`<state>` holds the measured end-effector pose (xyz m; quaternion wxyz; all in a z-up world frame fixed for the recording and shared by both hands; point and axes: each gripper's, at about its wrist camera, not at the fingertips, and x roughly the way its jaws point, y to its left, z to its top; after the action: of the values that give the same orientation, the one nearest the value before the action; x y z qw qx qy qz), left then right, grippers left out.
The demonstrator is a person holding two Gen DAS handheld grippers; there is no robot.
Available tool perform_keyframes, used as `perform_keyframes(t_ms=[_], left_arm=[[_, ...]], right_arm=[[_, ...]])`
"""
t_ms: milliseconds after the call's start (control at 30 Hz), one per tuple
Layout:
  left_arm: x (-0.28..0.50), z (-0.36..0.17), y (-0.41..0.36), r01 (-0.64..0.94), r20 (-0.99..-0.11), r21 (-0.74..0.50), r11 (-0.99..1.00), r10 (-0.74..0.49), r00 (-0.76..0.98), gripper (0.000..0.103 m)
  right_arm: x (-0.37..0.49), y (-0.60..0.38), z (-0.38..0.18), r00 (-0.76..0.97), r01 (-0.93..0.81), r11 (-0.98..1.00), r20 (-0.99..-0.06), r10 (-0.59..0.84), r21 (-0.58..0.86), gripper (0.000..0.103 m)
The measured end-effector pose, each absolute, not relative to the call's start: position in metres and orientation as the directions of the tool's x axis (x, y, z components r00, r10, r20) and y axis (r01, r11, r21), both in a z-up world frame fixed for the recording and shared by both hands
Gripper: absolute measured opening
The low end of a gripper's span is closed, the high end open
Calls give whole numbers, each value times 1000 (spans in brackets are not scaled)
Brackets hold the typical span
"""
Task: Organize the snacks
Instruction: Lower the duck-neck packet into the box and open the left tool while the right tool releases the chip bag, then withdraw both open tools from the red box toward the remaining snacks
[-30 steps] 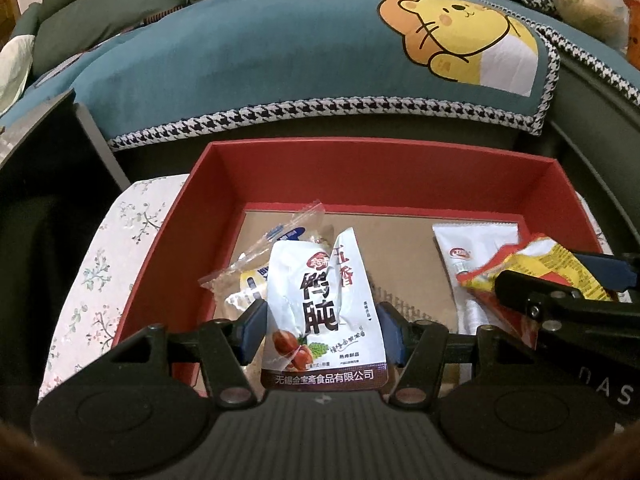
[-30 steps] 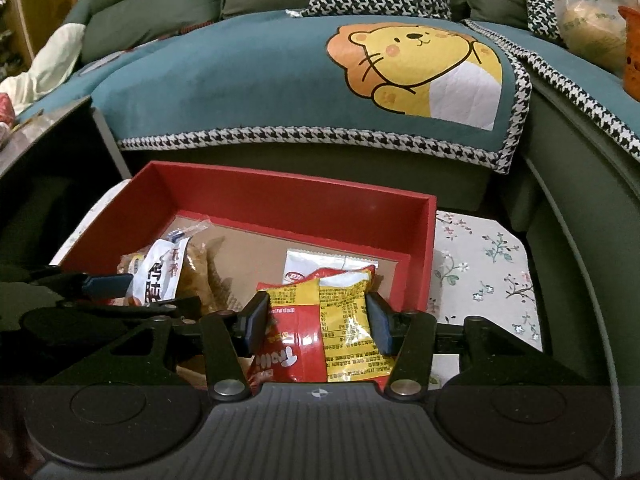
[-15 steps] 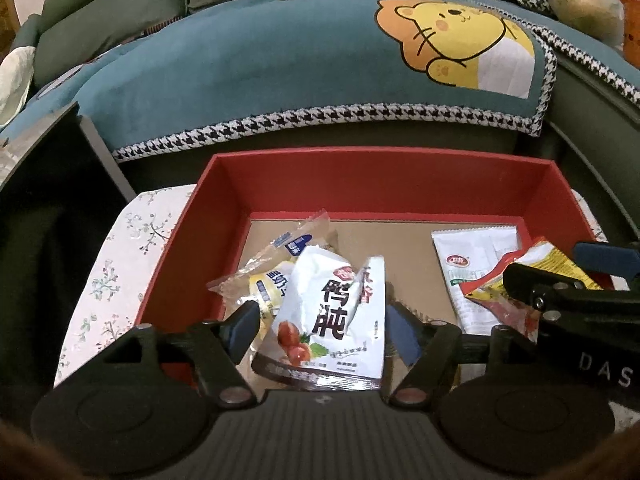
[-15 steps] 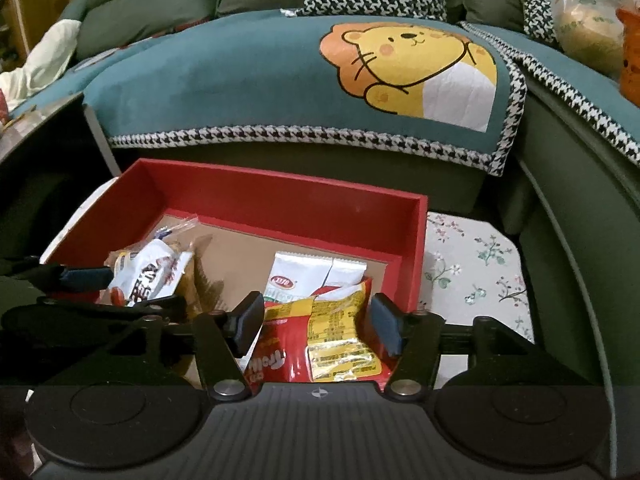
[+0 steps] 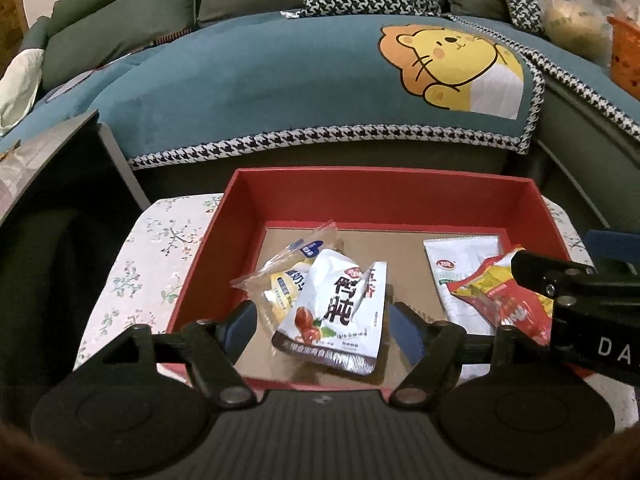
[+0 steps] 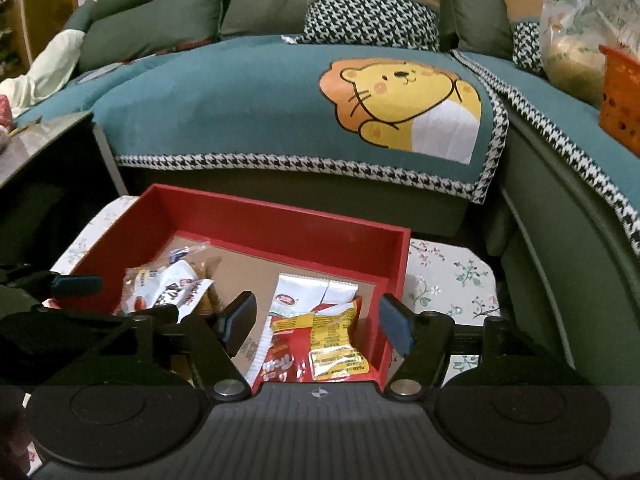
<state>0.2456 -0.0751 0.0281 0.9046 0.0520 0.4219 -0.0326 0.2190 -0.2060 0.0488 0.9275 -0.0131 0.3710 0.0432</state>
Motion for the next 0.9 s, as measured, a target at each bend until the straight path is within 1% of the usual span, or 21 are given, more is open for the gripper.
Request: perform_keyframes(t_ms=[333, 467, 900], left_arm=[[210, 43, -57, 100, -754, 53, 994, -26, 657, 103], [193, 46, -47, 98, -754, 47, 994, -30, 656, 103], [144, 46, -17, 83, -767, 38, 996, -24, 642, 103]], right_arm=[[183, -190, 68, 730, -114, 993, -680, 74, -13, 76], [167, -187, 72, 729, -117, 993, -679, 88, 3, 76], [122, -167, 69, 709, -147, 989, -694, 127, 31, 77]])
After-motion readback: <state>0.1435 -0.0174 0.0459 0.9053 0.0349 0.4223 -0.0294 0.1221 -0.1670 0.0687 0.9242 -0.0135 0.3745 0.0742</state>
